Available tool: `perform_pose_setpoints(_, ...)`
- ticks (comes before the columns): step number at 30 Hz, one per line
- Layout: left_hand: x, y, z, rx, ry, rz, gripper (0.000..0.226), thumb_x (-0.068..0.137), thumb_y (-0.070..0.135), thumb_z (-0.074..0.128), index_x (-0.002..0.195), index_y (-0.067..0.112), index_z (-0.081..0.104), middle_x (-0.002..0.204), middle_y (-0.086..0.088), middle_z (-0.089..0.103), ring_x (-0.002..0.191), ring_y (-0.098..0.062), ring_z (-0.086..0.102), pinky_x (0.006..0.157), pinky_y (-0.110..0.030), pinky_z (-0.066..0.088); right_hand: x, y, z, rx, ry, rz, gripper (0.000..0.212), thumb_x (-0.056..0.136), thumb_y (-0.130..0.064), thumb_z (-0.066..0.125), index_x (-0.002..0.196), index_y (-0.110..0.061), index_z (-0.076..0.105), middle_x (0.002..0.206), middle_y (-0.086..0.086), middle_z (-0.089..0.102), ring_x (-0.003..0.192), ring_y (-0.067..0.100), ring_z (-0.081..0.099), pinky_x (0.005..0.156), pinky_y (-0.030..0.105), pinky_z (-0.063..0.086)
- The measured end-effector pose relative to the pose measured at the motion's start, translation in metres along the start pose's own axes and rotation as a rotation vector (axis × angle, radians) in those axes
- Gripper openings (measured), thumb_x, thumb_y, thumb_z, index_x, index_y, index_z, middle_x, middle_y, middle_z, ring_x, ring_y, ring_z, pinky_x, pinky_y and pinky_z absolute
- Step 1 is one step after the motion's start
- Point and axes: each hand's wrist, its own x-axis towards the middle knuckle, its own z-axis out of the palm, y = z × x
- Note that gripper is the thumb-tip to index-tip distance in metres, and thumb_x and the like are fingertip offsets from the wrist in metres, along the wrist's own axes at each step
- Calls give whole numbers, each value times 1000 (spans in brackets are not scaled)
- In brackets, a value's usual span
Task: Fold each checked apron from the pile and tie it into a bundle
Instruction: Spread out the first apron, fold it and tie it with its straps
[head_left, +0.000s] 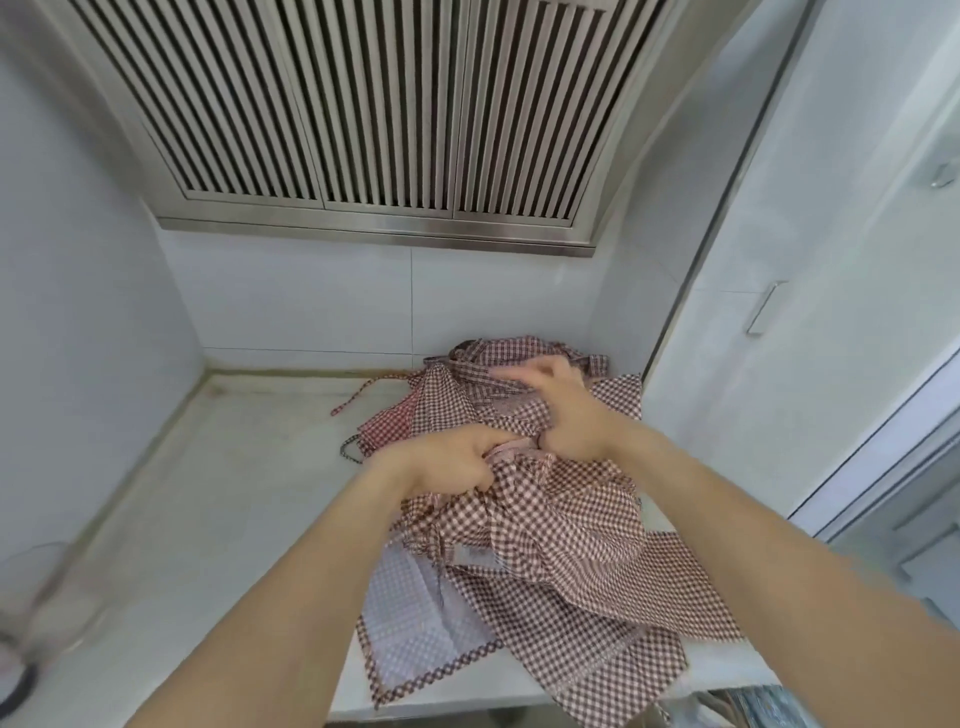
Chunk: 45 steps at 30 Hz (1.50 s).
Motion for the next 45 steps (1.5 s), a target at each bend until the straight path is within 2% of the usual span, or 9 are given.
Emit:
perform_pose_setpoints(5,-12,10,-32,186,133,-51,77,80,-11,47,140,37,52,135,12,53,110,-11,56,86,-27,48,11,-10,-20,-438,-403,102,71,66,-41,64,135,-27,58,138,1,56,130,23,48,109,48,41)
perform_pose_setpoints(10,-26,-9,-74,86,852,-79,24,87,-1,58,96,20,66,100,2,66,103,-20,62,82,-24,40,14,-16,-39,-44,-124,101,32,79,-29,69,61,-20,45,57,-9,42,53,9,37,56,30,30)
perform_pose_setpoints(16,-45,10,-117,17,1225,26,13,94,8,58,92,11,71,82,3,64,86,-20,59,66,-23,39,17,-29,-79,45,22,98,20,87,-33,75,99,-27,60,102,-3,65,95,13,61,85,29,47)
perform_pose_setpoints(22,-78,40,-173,-66,1450,61,32,96,12,53,66,11,46,59,-4,41,61,-21,39,50,-27,26,15,-31,-149,-60,341,174,29,85,5,59,71,-20,64,75,-5,67,90,26,69,78,30,53)
perform_pose_setpoints(29,-89,103,-172,-78,902,40,19,93,17,59,78,5,61,74,-13,58,69,-19,58,70,-34,50,26,-67,-138,251,136,76,14,90,-9,67,102,-15,68,109,6,70,107,22,67,88,43,59)
perform_pose_setpoints(34,-80,128,-160,-254,616,62,25,94,8,58,118,8,67,116,-11,69,107,-26,67,92,-40,55,44,-109,-100,400,139,-39,86,80,-12,77,151,-24,31,149,-6,38,136,16,36,109,36,32)
perform_pose_setpoints(37,-83,137,-161,-244,606,83,24,94,6,57,116,10,65,119,-5,66,106,-23,65,81,-31,54,48,-104,-90,294,-92,5,74,75,2,74,140,-19,45,138,-2,54,126,19,49,107,36,35)
perform_pose_setpoints(41,-100,128,-178,-65,622,34,21,90,6,65,108,15,70,119,2,65,107,-21,64,89,-34,52,49,-80,-100,-82,-34,67,20,84,-35,76,94,-18,69,97,-2,68,93,20,64,79,30,48)
perform_pose_setpoints(45,-126,112,-202,306,526,-67,15,93,18,66,105,23,74,110,6,72,103,-13,66,95,-29,48,35,-64,-166,218,72,103,14,86,-32,75,94,-21,71,99,-1,71,96,18,68,71,29,58)
